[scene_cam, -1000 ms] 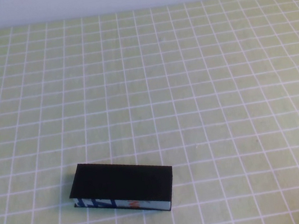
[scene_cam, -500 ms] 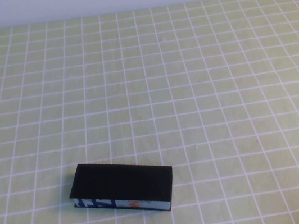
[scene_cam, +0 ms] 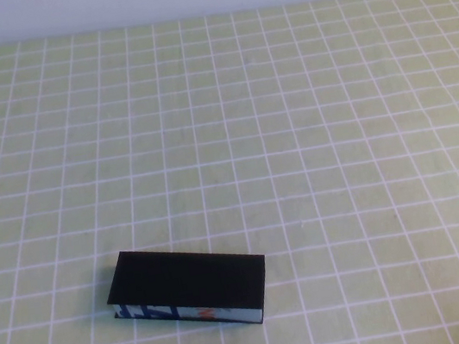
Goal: Return glasses to glasses case
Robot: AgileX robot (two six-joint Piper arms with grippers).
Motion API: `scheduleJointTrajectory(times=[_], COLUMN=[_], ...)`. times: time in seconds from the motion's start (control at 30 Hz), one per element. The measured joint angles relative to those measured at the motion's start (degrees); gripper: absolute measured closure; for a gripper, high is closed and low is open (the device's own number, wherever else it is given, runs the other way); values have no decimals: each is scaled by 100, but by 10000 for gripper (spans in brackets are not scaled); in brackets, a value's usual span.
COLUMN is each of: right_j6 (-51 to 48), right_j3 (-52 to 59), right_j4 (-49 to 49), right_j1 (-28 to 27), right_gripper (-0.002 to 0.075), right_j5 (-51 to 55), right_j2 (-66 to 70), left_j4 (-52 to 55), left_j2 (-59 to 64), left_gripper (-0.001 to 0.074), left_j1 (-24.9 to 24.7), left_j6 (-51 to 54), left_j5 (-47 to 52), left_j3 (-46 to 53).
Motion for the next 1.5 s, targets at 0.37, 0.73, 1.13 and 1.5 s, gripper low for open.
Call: scheduleJointTrajectory(times=[0.37, 0.73, 1.13, 1.5], right_j6=[0, 0, 0, 0], right_j3=[0, 0, 0, 0], right_j4=[0, 0, 0, 0], right_j1=[0, 0, 0, 0], right_gripper=[737, 737, 737, 737], right_j5=[0, 0, 0, 0], right_j2=[0, 0, 0, 0], left_j4=[1652, 1680, 1684, 1693], left_j2=[0, 0, 0, 0], left_gripper=[738, 738, 738, 738], left_j1=[442, 455, 455, 455], left_j6=[-1925, -1982, -1982, -1982], left_j5=[1126, 1899, 1904, 1904], left_j3=[0, 0, 0, 0])
